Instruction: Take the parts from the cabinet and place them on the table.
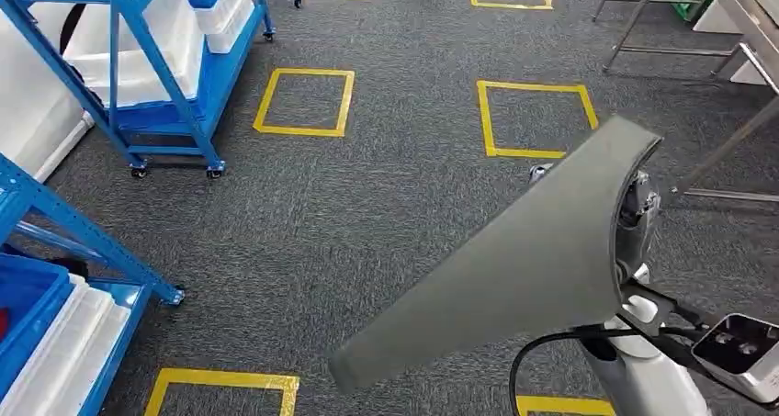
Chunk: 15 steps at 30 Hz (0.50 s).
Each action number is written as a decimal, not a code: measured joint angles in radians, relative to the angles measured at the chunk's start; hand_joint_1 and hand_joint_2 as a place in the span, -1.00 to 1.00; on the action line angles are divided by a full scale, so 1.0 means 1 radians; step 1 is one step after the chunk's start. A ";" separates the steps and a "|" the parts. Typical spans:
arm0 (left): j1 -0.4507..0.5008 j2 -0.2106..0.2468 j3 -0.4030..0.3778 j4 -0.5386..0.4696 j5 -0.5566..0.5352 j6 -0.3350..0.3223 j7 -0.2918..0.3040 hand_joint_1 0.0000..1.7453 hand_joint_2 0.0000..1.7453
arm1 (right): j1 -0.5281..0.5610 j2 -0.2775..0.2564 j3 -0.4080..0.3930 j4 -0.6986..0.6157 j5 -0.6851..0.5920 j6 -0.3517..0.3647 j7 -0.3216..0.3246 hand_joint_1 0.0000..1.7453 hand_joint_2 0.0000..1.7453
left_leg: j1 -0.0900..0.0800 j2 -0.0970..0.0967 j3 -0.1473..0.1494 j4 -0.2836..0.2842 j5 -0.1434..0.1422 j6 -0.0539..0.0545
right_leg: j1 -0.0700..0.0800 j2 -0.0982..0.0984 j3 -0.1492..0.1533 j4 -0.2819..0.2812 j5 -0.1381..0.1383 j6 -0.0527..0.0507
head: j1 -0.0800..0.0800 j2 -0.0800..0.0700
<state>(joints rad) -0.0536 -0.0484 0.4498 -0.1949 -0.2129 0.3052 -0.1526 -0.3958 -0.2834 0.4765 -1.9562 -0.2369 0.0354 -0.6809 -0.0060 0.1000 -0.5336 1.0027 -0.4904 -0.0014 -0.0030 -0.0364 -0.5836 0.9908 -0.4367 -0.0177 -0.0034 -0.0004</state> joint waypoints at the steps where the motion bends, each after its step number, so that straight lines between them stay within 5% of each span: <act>1: 0.000 0.001 0.000 0.000 -0.001 0.000 -0.002 -1.00 1.00 | -0.024 0.000 0.011 0.007 -0.008 -0.016 0.001 1.00 1.00 | 0.003 -0.054 -0.014 0.037 -0.024 -0.004 | -0.001 0.011 0.000 -0.003 0.003 -0.007 | 0.000 0.000; 3: 0.003 0.000 0.000 0.000 -0.008 -0.001 -0.003 -1.00 1.00 | -0.063 0.001 0.037 0.024 -0.019 -0.056 0.004 1.00 1.00 | 0.007 -0.089 -0.090 0.196 -0.103 -0.009 | 0.000 0.033 -0.003 -0.003 0.005 -0.010 | 0.000 0.000; 5: 0.007 0.001 0.000 0.000 -0.012 -0.004 -0.004 -1.00 1.00 | -0.082 0.008 0.058 0.035 -0.021 -0.087 0.005 1.00 1.00 | 0.008 -0.091 -0.157 0.323 -0.136 -0.013 | 0.001 0.060 -0.005 0.000 0.005 -0.011 | 0.000 0.000; 7: 0.008 0.001 0.000 0.000 -0.016 -0.006 -0.005 -1.00 1.00 | -0.092 0.018 0.074 0.042 -0.013 -0.107 0.006 1.00 1.00 | 0.012 -0.092 -0.139 0.264 -0.076 -0.015 | -0.001 0.087 -0.005 0.006 0.004 -0.009 | 0.000 0.000; 8: 0.007 0.001 0.001 0.000 -0.016 -0.006 -0.006 -1.00 1.00 | -0.095 0.027 0.081 0.044 -0.007 -0.116 0.006 1.00 1.00 | 0.017 -0.099 -0.097 0.169 -0.021 -0.016 | -0.003 0.102 -0.004 0.011 0.002 -0.005 | 0.000 0.000; 9: 0.007 0.001 0.001 0.000 -0.016 -0.006 -0.006 -1.00 1.00 | -0.096 0.034 0.085 0.044 -0.001 -0.119 0.006 1.00 1.00 | 0.023 -0.124 -0.057 0.079 0.024 -0.018 | -0.004 0.113 -0.005 0.017 -0.002 0.000 | 0.000 0.000; 10: 0.008 0.001 0.003 0.000 -0.015 -0.006 -0.006 -1.00 1.00 | -0.096 0.042 0.088 0.045 0.007 -0.124 0.006 1.00 1.00 | 0.030 -0.178 -0.036 0.031 0.022 -0.019 | -0.002 0.123 -0.010 0.025 -0.006 0.006 | 0.000 0.000; 14: 0.006 0.000 0.008 0.000 -0.013 -0.004 -0.006 -1.00 1.00 | -0.076 0.063 0.091 0.041 0.037 -0.096 0.004 1.00 1.00 | 0.020 -0.149 -0.033 0.020 0.025 0.004 | -0.009 0.165 -0.027 0.024 0.005 0.035 | 0.000 0.000; 15: 0.005 -0.003 0.009 0.000 -0.010 -0.004 -0.007 -1.00 1.00 | -0.062 0.066 0.086 0.037 0.048 -0.077 0.002 1.00 1.00 | 0.028 -0.136 -0.029 0.007 0.032 0.015 | -0.012 0.162 -0.027 0.026 0.001 0.040 | 0.000 0.000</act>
<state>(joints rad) -0.0481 -0.0511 0.4585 -0.1949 -0.2224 0.3010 -0.1598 -0.4583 -0.2175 0.5623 -1.9195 -0.1889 -0.0420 -0.6790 0.0216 -0.0359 -0.5623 1.0101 -0.4584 0.0138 -0.0149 0.1257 -0.6109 1.0168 -0.4353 0.0219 -0.0034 -0.0004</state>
